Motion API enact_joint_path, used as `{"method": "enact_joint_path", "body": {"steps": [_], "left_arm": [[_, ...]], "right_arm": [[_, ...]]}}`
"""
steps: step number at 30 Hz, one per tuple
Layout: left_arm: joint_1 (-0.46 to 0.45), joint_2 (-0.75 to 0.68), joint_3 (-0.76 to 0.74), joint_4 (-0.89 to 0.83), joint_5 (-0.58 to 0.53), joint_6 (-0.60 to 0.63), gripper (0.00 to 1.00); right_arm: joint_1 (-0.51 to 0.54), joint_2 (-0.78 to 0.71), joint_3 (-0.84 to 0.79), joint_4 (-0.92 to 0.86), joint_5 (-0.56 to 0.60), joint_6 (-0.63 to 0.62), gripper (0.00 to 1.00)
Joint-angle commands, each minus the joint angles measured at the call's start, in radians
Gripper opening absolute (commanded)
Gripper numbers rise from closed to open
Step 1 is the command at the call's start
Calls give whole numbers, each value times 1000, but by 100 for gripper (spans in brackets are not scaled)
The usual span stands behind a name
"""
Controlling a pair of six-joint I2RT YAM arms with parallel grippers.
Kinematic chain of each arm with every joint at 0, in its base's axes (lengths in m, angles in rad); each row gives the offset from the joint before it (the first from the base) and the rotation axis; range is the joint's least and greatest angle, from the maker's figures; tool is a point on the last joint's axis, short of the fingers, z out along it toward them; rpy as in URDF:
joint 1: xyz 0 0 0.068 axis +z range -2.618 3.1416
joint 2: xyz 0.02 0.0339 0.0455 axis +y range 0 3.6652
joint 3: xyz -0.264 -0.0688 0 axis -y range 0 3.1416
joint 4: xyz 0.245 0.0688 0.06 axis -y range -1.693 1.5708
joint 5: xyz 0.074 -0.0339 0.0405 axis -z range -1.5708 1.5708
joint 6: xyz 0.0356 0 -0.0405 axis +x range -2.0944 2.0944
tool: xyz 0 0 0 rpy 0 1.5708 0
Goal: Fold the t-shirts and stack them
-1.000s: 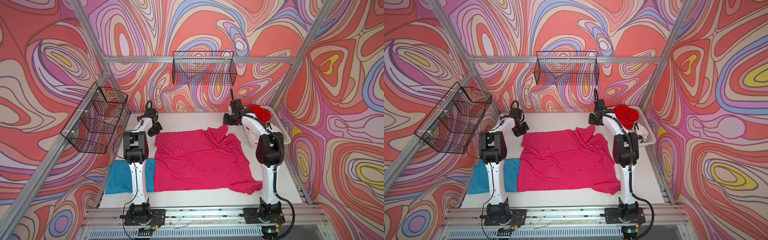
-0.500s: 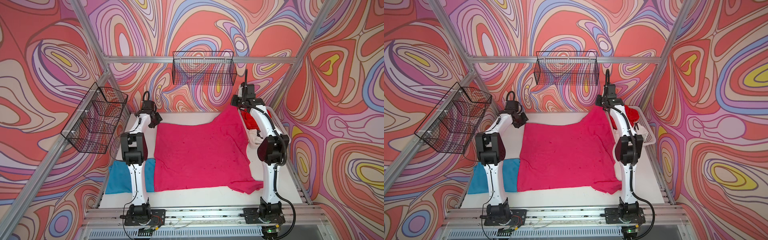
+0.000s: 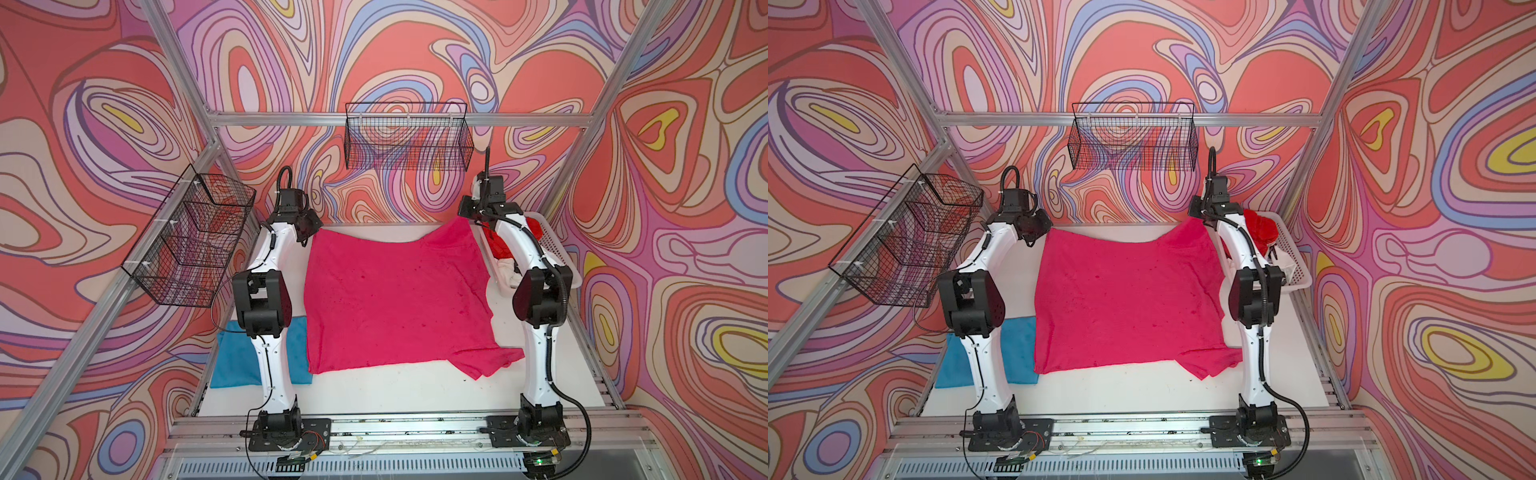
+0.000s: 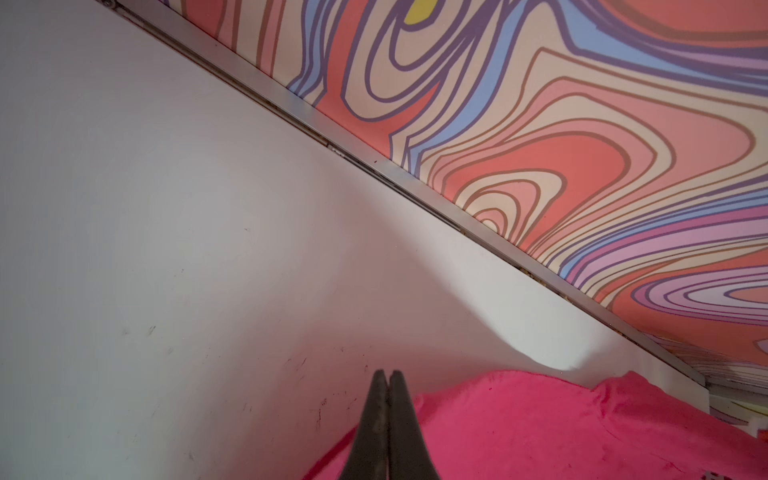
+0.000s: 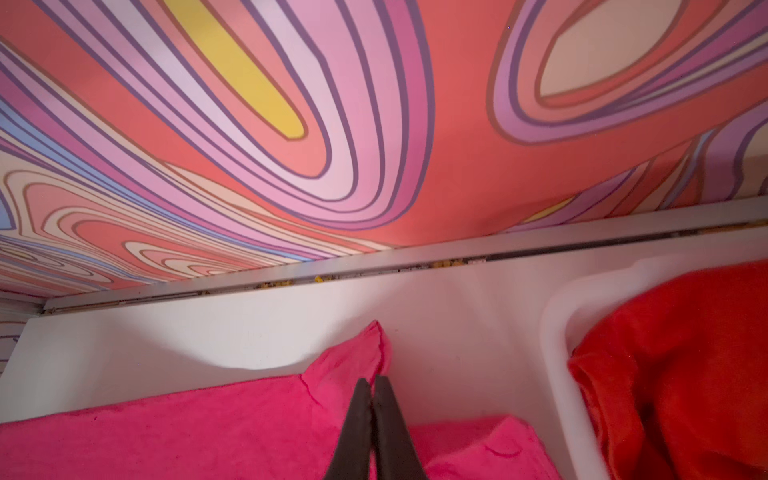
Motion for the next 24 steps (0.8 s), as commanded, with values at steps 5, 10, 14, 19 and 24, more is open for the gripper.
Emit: {"method": "enact_joint_path", "body": {"steps": [5,10,14,19,24], "left_arm": [[4,-60,-146,40,27,-3,0],[17,-84,-226,64,45,-13,0],[20,-126,-297,99,64,-17,0],[22,-194,-409,110,68,-3,0],[39,-273,-532,128,61,1,0]], "right_arm": [[-2,-180,-218,60,-55,4,0],[-2,-277,-349,74,-72,4,0],[-2,-351,-445,71,-76,-2,0],[-2,-434,-589,73,-88,-1,0],[-2,-504,-719,77,-87,8,0]]}}
